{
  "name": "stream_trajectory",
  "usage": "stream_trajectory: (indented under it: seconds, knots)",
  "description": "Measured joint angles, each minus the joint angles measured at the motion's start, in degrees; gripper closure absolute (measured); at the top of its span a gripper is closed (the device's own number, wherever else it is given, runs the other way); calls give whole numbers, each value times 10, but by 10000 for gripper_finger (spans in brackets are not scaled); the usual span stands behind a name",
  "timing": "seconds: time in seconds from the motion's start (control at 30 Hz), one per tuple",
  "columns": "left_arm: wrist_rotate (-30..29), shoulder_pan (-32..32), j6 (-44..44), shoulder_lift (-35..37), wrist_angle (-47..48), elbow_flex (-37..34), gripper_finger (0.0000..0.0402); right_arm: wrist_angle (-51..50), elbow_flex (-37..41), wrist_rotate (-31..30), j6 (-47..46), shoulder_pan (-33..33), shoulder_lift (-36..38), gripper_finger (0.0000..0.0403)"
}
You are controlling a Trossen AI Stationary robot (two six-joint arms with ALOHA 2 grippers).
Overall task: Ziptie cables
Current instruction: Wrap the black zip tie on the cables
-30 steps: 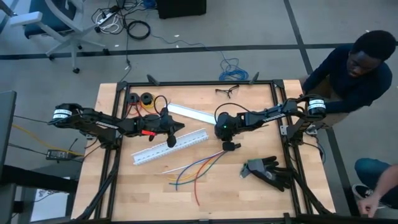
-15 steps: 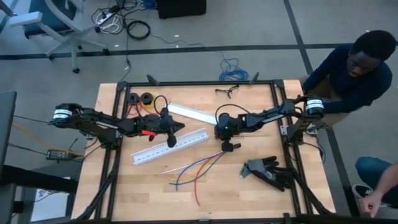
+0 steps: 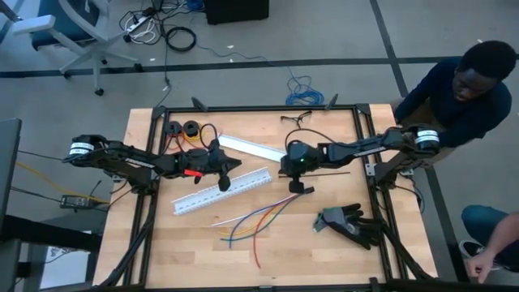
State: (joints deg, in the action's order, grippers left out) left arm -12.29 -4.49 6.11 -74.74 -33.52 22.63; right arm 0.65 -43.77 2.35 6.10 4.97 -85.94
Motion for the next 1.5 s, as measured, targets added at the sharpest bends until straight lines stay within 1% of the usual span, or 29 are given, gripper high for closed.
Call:
stream_trajectory:
  seconds: [0.13,0.27,0.33,0.43,0.73,0.87,0.93,0.97,1.07,1.1,1.27,1.33,1.5]
  knots:
    - [-35,0,0,0,0,0,359,12,0,3,-2,0,43,401]
    - [-36,0,0,0,0,0,359,-26,0,-2,-33,0,42,402]
    - [-36,0,0,0,1,0,359,-29,-1,-2,-39,0,21,402]
    - [-37,0,0,0,2,0,359,-32,0,-3,-39,-2,-20,390]
    - [-37,0,1,0,5,0,359,9,-1,-4,-25,-3,-106,313]
    - [-37,0,1,0,7,0,359,24,-2,-4,-14,-3,-139,298]
    - [-37,0,1,0,7,0,359,30,-2,-13,-11,-3,-152,309]
    - [-37,0,1,0,7,0,359,33,-3,-17,-11,-3,-156,322]
    - [-37,0,1,0,9,0,359,33,-3,-21,-12,0,-158,382]
    - [-37,0,1,0,8,0,359,33,-3,-22,-13,0,-156,390]
    - [-38,0,-5,0,8,0,359,29,0,-28,-12,0,-124,401]
    - [-38,0,-14,0,8,0,359,17,2,-32,-12,0,-100,402]
    - [-41,0,-15,0,4,0,359,24,0,-35,-10,0,-35,402]
